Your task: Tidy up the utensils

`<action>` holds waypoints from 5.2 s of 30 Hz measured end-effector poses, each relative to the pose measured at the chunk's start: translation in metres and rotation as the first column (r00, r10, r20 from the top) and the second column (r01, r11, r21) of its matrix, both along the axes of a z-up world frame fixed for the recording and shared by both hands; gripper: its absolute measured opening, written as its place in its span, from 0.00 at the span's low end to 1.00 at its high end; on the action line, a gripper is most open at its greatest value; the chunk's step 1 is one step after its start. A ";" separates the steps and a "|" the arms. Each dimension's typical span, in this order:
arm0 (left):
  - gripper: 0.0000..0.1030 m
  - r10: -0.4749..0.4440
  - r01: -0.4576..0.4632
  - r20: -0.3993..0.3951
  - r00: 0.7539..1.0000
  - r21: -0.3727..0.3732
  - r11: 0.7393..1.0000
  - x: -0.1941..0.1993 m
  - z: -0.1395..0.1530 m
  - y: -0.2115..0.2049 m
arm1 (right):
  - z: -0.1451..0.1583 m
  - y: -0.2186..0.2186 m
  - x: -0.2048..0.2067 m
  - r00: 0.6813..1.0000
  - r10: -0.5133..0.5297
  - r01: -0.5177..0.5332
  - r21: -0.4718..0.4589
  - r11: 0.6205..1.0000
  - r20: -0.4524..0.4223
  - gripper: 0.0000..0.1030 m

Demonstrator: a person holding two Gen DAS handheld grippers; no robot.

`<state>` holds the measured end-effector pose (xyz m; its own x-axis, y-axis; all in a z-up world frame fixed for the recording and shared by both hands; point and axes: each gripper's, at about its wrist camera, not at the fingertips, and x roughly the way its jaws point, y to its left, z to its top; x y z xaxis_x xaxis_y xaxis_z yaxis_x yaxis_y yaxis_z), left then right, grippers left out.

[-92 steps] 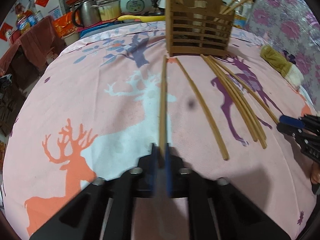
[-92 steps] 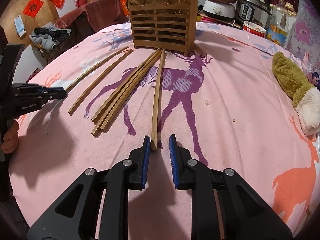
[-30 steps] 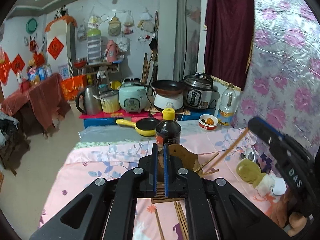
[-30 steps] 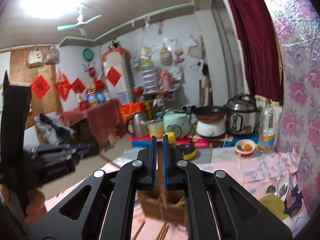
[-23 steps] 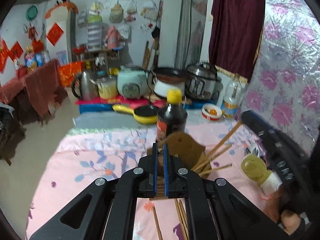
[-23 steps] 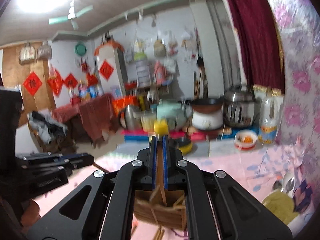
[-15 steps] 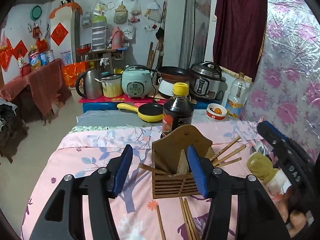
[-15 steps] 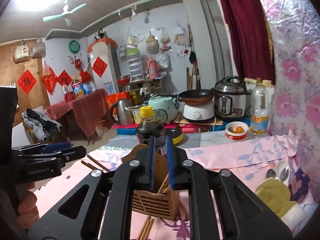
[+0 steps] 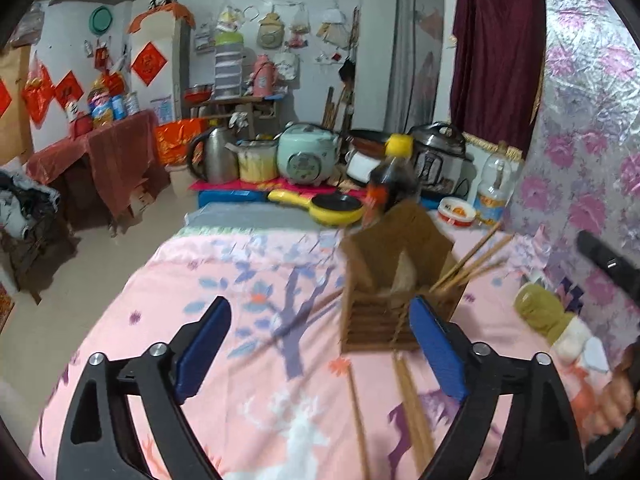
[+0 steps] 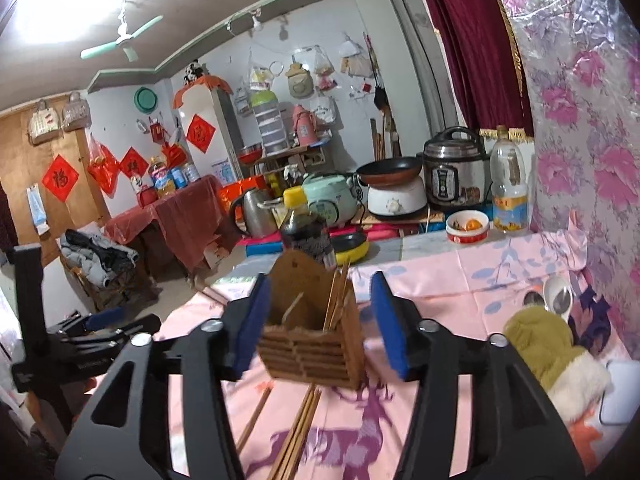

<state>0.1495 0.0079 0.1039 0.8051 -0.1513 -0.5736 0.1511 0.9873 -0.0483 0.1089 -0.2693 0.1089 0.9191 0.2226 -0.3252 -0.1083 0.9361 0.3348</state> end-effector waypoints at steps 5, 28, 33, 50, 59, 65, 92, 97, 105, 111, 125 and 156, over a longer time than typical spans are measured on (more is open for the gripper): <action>0.88 0.040 -0.037 -0.110 0.993 0.029 0.999 -0.009 -0.058 0.022 | -0.029 0.011 -0.037 1.000 -0.012 0.012 -0.058 0.998 -0.013 0.78; 0.93 0.085 -0.025 -0.317 0.945 0.190 0.981 -0.017 -0.122 0.008 | -0.149 0.088 -0.061 0.867 0.192 -0.365 -0.325 0.872 -0.460 0.80; 0.93 0.086 -0.026 -0.324 0.942 0.184 0.983 -0.015 -0.121 0.008 | -0.155 0.098 -0.059 0.847 0.200 -0.399 -0.340 0.852 -0.493 0.80; 0.93 0.056 0.021 -0.306 0.950 0.245 0.969 -0.021 -0.125 -0.009 | -0.151 0.036 -0.038 0.874 0.019 -0.153 -0.239 0.959 -0.486 0.73; 0.93 0.048 0.029 -0.308 0.950 0.242 0.970 -0.021 -0.125 -0.010 | -0.148 0.052 -0.044 0.877 0.117 -0.241 -0.216 0.946 -0.465 0.61; 0.93 0.007 0.071 -0.315 0.949 0.235 0.969 -0.026 -0.126 -0.017 | -0.149 0.054 -0.045 0.874 0.125 -0.249 -0.212 0.945 -0.471 0.61; 0.08 -0.213 0.283 -0.452 0.866 0.093 0.955 -0.055 -0.150 -0.028 | -0.146 0.038 -0.041 0.877 0.120 -0.199 -0.123 0.972 -0.466 0.62; 0.10 -0.187 0.257 -0.459 0.868 0.092 0.962 -0.050 -0.150 -0.023 | -0.150 0.047 -0.042 0.870 0.134 -0.226 -0.143 0.963 -0.474 0.62; 0.15 -0.167 0.250 -0.447 0.879 0.132 0.959 -0.051 -0.151 -0.026 | -0.157 0.061 -0.040 0.849 0.178 -0.283 -0.144 0.948 -0.497 0.44; 0.13 -0.166 0.256 -0.438 0.884 0.156 0.954 -0.053 -0.151 -0.029 | -0.167 0.062 -0.032 0.815 0.190 -0.296 -0.111 0.949 -0.547 0.20; 0.14 -0.165 0.249 -0.440 0.882 0.138 0.959 -0.053 -0.152 -0.026 | -0.168 0.055 -0.040 0.811 0.190 -0.292 -0.102 0.951 -0.554 0.09; 0.06 -0.162 0.204 -0.321 0.933 0.101 0.974 -0.060 -0.118 -0.014 | -0.146 0.052 -0.043 0.857 0.212 -0.291 -0.102 0.951 -0.470 0.16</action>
